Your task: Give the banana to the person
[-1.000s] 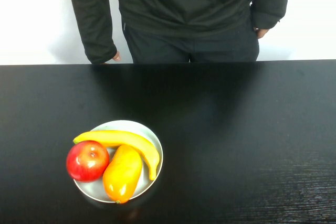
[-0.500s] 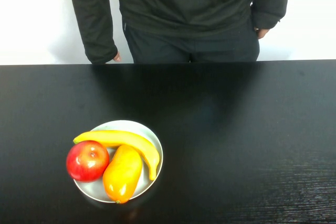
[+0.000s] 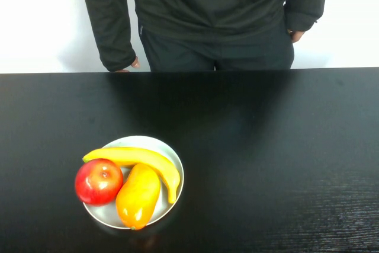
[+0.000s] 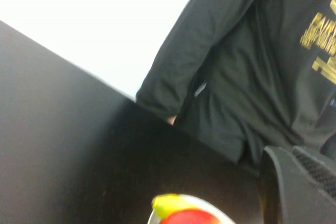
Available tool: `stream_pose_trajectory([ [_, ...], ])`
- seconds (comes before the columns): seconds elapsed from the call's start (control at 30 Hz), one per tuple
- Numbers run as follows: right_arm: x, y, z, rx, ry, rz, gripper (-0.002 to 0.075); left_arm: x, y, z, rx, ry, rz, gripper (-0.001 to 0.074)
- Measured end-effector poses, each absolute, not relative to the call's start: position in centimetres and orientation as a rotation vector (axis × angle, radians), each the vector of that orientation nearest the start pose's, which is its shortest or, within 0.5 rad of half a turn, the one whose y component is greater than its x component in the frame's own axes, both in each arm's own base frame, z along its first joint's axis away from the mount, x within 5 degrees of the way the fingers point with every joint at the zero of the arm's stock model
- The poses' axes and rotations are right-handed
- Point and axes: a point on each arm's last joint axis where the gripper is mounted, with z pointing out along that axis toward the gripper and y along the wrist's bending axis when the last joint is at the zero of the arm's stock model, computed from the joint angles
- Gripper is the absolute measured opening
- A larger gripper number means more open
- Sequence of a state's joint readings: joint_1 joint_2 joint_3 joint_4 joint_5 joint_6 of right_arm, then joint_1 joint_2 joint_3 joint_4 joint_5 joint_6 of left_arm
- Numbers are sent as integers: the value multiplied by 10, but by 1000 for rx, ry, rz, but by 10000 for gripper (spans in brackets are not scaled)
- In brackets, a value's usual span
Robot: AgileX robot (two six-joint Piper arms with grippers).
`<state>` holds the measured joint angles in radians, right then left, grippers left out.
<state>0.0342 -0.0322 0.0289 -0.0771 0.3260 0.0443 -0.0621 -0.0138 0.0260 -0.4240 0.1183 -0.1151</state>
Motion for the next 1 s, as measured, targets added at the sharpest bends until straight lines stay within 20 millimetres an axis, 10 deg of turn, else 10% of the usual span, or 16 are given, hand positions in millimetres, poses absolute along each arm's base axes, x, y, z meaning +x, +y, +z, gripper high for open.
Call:
stream_pose_trajectory([
  [0.23,53,0,176,-39,1805,-18,-7,55,-10,200,-353,1618,-535,-4],
  [0.5,53,0,176,-39,1805,-18,-7,69,-26,258,-64,2036,-463,-4],
  [0.77,53,0,176,-39,1805,-18,-7,134,-39,285,477,2533,-378,-4],
  [1.0,53,0,176,-39,1805,-18,-7,189,-58,273,888,2622,-382,-4],
])
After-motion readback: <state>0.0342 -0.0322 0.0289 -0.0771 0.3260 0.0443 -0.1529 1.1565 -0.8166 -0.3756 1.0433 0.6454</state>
